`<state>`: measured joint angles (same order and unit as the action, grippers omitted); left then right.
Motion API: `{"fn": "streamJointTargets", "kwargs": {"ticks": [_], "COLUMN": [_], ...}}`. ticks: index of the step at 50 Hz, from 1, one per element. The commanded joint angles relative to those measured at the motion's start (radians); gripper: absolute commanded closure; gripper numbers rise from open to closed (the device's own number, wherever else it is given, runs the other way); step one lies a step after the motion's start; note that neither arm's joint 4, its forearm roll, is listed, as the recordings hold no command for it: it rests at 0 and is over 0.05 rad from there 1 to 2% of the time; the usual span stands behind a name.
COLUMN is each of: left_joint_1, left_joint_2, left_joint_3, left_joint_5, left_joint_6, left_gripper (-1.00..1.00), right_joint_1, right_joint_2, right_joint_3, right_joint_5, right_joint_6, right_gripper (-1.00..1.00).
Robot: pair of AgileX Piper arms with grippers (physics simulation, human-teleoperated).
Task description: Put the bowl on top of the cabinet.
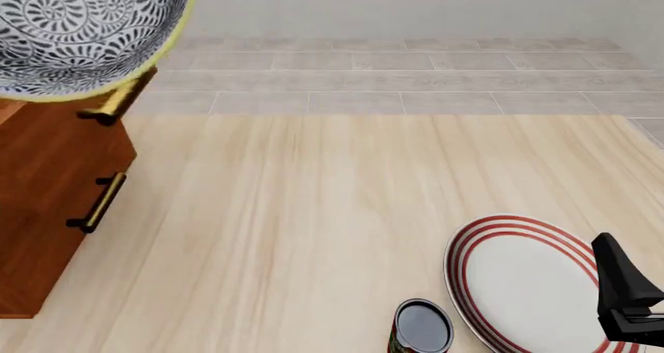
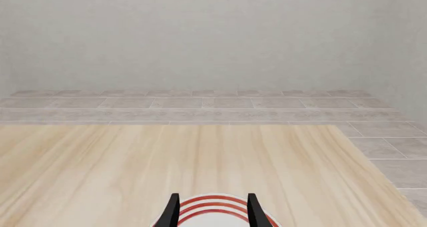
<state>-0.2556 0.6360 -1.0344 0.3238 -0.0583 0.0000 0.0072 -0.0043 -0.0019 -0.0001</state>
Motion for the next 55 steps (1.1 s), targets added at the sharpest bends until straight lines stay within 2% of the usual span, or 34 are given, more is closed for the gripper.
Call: {"fn": "streamJointTargets", "kwargs": {"ticks": [1, 3, 6, 7, 8, 14, 15, 26, 34, 36, 41, 43, 47, 55], "left_joint_1": [0.12, 0.177, 0.217, 0.198, 0.229, 0.275, 0.318, 0.417, 0.458, 0.505, 0.581, 0.574, 0.622, 0.659], "left_joint_2": [-0.006, 0.016, 0.028, 0.032, 0.035, 0.056, 0.062, 0.093, 0.088, 0.098, 0.125, 0.133, 0.159, 0.196], "left_joint_3": [-0.041, -0.06, -0.087, -0.094, -0.099, -0.134, -0.137, -0.202, -0.204, -0.202, -0.19, -0.188, -0.176, -0.211], "left_joint_5": [0.016, 0.022, 0.033, 0.041, 0.043, 0.05, 0.043, 0.055, 0.072, 0.067, 0.044, 0.041, 0.027, 0.058], "left_joint_6": [-0.074, -0.105, -0.135, -0.122, -0.142, -0.162, -0.189, -0.239, -0.273, -0.312, -0.354, -0.352, -0.391, -0.41], "left_gripper": [1.0, 1.0, 1.0, 1.0, 1.0, 1.0, 1.0, 1.0, 1.0, 1.0, 1.0, 1.0, 1.0, 1.0], "right_joint_1": [0.0, 0.0, 0.0, 0.0, 0.0, 0.0, 0.0, 0.0, 0.0, 0.0, 0.0, 0.0, 0.0, 0.0], "right_joint_2": [0.0, 0.0, 0.0, 0.0, 0.0, 0.0, 0.0, 0.0, 0.0, 0.0, 0.0, 0.0, 0.0, 0.0], "right_joint_3": [0.0, 0.0, 0.0, 0.0, 0.0, 0.0, 0.0, 0.0, 0.0, 0.0, 0.0, 0.0, 0.0, 0.0], "right_joint_5": [0.0, 0.0, 0.0, 0.0, 0.0, 0.0, 0.0, 0.0, 0.0, 0.0, 0.0, 0.0, 0.0, 0.0], "right_joint_6": [0.0, 0.0, 0.0, 0.0, 0.0, 0.0, 0.0, 0.0, 0.0, 0.0, 0.0, 0.0, 0.0, 0.0], "right_gripper": [-1.0, -1.0, -1.0, -1.0, -1.0, -1.0, -1.0, -1.0, -1.0, -1.0, -1.0, -1.0, -1.0, -1.0]}}
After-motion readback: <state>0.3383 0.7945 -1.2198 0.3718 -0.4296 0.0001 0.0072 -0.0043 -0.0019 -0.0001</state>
